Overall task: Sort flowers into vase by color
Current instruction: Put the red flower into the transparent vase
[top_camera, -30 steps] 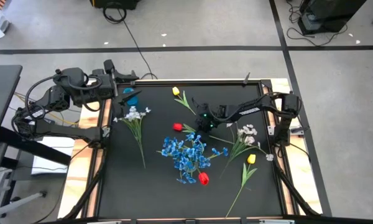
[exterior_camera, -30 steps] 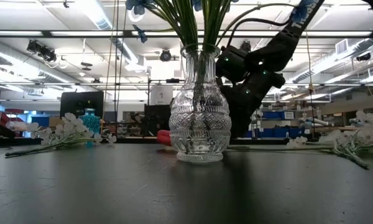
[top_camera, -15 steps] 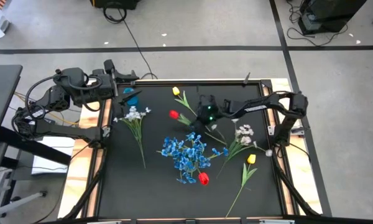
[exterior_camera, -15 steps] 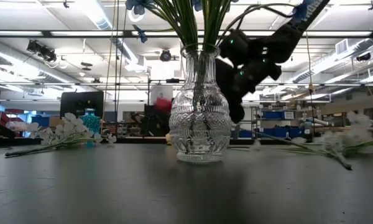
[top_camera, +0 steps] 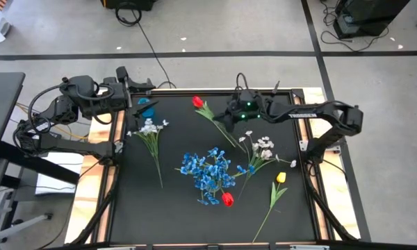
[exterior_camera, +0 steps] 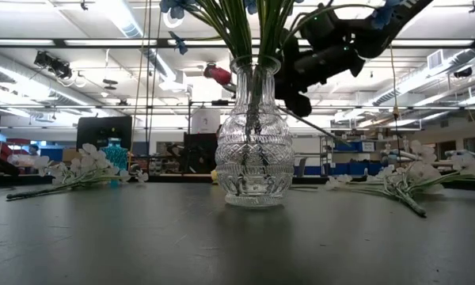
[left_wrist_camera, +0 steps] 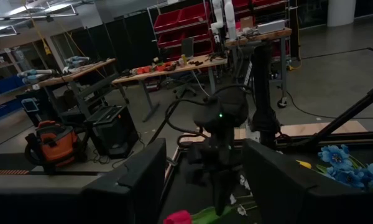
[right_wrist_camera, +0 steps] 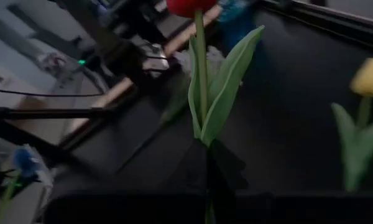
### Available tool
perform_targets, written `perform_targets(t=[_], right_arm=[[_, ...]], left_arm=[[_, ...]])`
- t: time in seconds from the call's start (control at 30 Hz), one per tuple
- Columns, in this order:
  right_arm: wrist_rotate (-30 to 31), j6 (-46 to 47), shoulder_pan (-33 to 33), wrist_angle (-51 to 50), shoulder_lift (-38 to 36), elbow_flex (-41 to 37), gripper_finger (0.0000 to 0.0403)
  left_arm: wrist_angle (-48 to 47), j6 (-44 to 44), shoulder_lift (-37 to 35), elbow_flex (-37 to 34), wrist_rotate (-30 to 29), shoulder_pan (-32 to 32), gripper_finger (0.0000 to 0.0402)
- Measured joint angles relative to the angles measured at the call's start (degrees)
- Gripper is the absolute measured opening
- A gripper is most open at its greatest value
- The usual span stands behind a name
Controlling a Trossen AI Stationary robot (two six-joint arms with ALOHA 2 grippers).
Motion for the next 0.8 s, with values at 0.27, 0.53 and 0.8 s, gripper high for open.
perform_targets(t=[0.27,0.53,0.8], right_arm=[[2.9,-4.9,-2.6,3.7,-5.9,0.0,0.0008],[-7.0,-7.6,-1.6,25.6,-8.6,-1.8,0.0007],[-1.6,1.3,1.0,76.0,0.1,-16.4,0.0004]], left_arm=[[0.0,0.0,0.0,0.0,0.0,0.0,0.0215],[0.0,0.0,0.0,0.0,0.0,0.0,0.0215],[0.0,0.0,0.0,0.0,0.0,0.0,0.0215]])
